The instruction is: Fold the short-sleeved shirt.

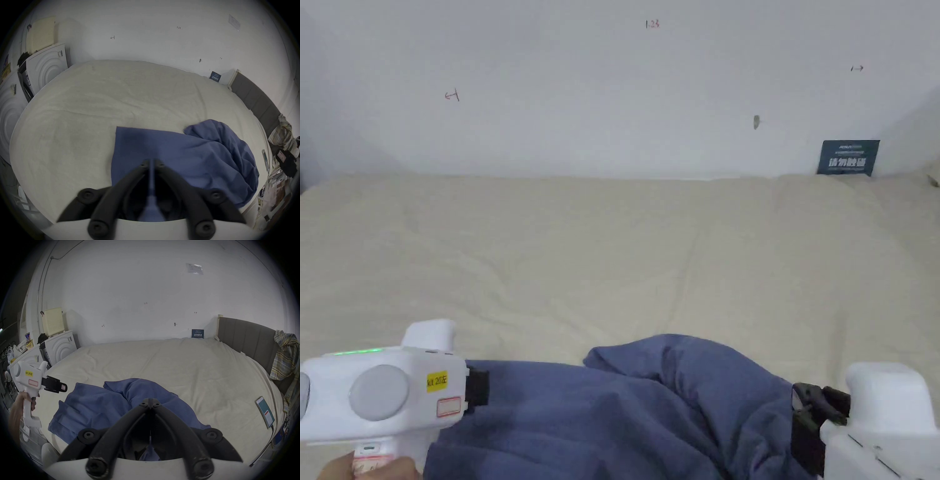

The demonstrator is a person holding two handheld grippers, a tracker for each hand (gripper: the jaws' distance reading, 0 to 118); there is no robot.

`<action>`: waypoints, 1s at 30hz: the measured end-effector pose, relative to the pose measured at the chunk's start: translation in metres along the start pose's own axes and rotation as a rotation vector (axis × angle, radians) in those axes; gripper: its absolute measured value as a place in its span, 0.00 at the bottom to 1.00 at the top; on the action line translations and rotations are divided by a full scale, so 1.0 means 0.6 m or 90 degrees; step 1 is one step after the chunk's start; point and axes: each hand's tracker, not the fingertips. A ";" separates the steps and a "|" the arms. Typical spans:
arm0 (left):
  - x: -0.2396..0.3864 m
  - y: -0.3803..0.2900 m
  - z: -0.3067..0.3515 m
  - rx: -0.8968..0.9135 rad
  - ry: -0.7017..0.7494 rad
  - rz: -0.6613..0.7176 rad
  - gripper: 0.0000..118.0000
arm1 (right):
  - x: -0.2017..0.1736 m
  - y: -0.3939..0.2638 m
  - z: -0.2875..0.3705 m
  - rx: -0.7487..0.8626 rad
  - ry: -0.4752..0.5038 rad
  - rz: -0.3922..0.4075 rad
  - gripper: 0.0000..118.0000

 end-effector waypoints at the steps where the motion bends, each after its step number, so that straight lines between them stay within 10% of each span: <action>1: -0.006 0.011 -0.010 -0.008 0.001 -0.008 0.32 | -0.001 0.001 -0.008 -0.004 0.000 0.003 0.00; 3: -0.017 0.024 -0.036 -0.041 0.006 -0.002 0.97 | -0.002 0.002 -0.022 -0.012 -0.001 0.009 0.00; 12: -0.043 0.066 -0.155 -0.085 0.064 -0.014 0.99 | 0.004 -0.006 -0.074 -0.050 -0.008 0.016 0.00; 17: -0.033 0.054 -0.182 -0.049 0.095 0.010 0.67 | 0.007 -0.007 -0.087 -0.059 -0.012 0.019 0.00; 23: -0.022 0.053 -0.194 -0.086 0.093 -0.022 0.65 | 0.008 -0.015 -0.093 -0.071 -0.007 0.016 0.00; 26: -0.013 0.053 -0.188 -0.083 0.094 -0.034 0.43 | 0.007 -0.019 -0.095 -0.078 -0.004 0.012 0.00; 28: -0.011 0.056 -0.179 -0.090 0.079 -0.046 0.07 | 0.007 -0.020 -0.095 -0.081 0.000 0.010 0.00; 30: -0.008 0.057 -0.171 -0.095 0.072 -0.047 0.07 | 0.008 -0.017 -0.093 -0.081 0.003 0.011 0.00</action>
